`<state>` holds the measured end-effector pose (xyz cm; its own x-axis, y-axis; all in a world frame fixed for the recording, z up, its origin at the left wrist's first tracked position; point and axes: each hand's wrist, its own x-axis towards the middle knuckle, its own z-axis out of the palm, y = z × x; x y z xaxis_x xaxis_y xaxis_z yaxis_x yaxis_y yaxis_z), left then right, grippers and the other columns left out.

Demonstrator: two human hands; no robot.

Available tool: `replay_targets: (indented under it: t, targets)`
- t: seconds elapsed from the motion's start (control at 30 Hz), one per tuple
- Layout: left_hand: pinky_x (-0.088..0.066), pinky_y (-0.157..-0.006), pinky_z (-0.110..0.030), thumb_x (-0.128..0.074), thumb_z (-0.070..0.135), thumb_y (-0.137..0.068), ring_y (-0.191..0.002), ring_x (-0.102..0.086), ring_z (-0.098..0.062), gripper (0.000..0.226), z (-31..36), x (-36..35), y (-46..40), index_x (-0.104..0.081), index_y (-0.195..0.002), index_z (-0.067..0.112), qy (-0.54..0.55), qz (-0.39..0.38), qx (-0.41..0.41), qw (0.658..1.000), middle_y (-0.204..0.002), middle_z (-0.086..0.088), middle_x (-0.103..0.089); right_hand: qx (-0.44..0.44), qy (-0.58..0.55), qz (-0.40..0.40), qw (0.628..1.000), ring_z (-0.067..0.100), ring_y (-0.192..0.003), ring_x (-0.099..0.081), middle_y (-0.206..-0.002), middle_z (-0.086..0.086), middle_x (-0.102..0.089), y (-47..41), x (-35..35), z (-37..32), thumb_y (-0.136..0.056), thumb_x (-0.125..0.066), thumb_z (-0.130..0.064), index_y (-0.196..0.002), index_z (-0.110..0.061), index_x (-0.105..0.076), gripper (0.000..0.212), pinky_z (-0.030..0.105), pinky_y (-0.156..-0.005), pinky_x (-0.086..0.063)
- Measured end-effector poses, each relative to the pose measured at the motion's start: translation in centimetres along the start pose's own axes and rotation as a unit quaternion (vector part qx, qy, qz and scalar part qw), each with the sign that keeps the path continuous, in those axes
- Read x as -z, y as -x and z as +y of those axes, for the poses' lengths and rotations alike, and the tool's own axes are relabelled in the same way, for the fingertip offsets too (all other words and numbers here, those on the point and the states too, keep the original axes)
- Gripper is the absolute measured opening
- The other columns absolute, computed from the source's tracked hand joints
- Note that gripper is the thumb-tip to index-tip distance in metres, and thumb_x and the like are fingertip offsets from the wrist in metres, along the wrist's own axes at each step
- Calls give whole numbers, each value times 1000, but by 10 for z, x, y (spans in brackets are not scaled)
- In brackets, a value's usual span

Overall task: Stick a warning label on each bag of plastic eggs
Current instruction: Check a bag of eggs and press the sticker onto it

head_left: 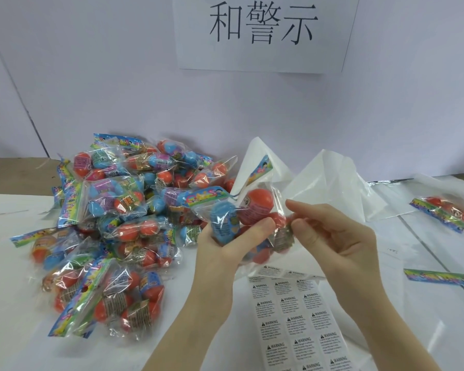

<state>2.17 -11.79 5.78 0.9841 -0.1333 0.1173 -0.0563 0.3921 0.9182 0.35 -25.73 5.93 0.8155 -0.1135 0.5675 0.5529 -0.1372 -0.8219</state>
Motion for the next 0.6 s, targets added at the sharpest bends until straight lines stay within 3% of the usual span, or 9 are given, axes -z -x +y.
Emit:
replay_targets:
  t: [0.2, 0.33, 0.5, 0.6]
  targets:
    - [-56, -60, -33, -76, 15, -60, -68, -69, -26, 14, 2, -1, 0, -74, -74, 16, -5, 1, -13, 1000, -75, -9, -72, -33, 3, 14, 999, 5, -70, -63, -73, -10, -72, 0, 4, 2, -71, -67, -17, -79, -42, -74, 27, 14, -71, -48]
    - [-56, -59, -33, -74, 14, -61, -69, -68, -27, 13, 2, -2, -1, -74, -73, 15, -15, 10, -18, 1000, -75, -10, -72, -24, 67, 25, 997, 8, -69, -61, -73, -11, -70, 0, 5, 4, -72, -68, -23, -78, -40, -72, 19, 14, -71, -46]
    - [-55, -56, -30, -76, 13, -59, -66, -66, -27, 20, -1, 0, -1, -69, -76, 5, -43, 8, -23, 999, -75, -15, -71, -17, 116, -1, 993, 1, -71, -57, -74, -21, -63, 0, 1, 6, -80, -55, -16, -74, -28, -60, 14, 12, -71, -42]
    - [-53, -52, -26, -82, 10, -55, -60, -64, -21, 21, -1, -5, 0, -69, -71, 9, -46, 17, -25, 998, -67, -9, -70, -8, 150, 5, 989, 0, -76, -57, -81, -19, -62, 2, -2, 7, -83, -46, -14, -79, -31, -50, 18, 10, -73, -40]
